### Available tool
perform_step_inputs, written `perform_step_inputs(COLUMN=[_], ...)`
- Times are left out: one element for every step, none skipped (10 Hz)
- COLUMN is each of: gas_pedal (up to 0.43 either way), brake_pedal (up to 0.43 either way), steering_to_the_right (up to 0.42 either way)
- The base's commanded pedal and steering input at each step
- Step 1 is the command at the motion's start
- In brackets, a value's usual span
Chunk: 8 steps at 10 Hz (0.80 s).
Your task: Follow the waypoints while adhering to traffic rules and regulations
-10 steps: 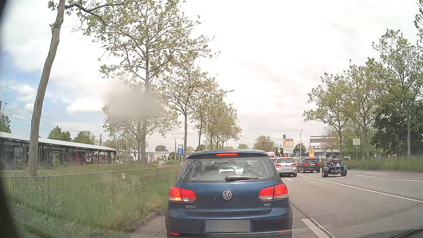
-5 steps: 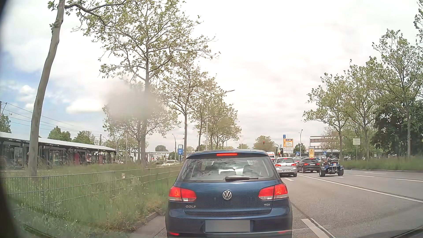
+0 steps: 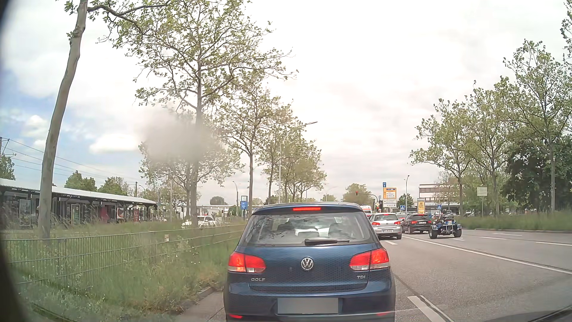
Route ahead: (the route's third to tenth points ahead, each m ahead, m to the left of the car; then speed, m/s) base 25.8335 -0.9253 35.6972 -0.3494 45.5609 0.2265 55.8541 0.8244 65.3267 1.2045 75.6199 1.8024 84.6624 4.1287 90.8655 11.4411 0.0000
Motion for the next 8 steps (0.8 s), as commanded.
perform_step_inputs(gas_pedal=[0.000,0.000,0.000,0.000,0.000,0.000,0.000,0.000], brake_pedal=[0.244,0.244,0.244,0.244,0.244,0.244,0.244,0.244], steering_to_the_right=[-0.004,-0.004,-0.004,-0.003,-0.003,-0.004,-0.003,-0.003])
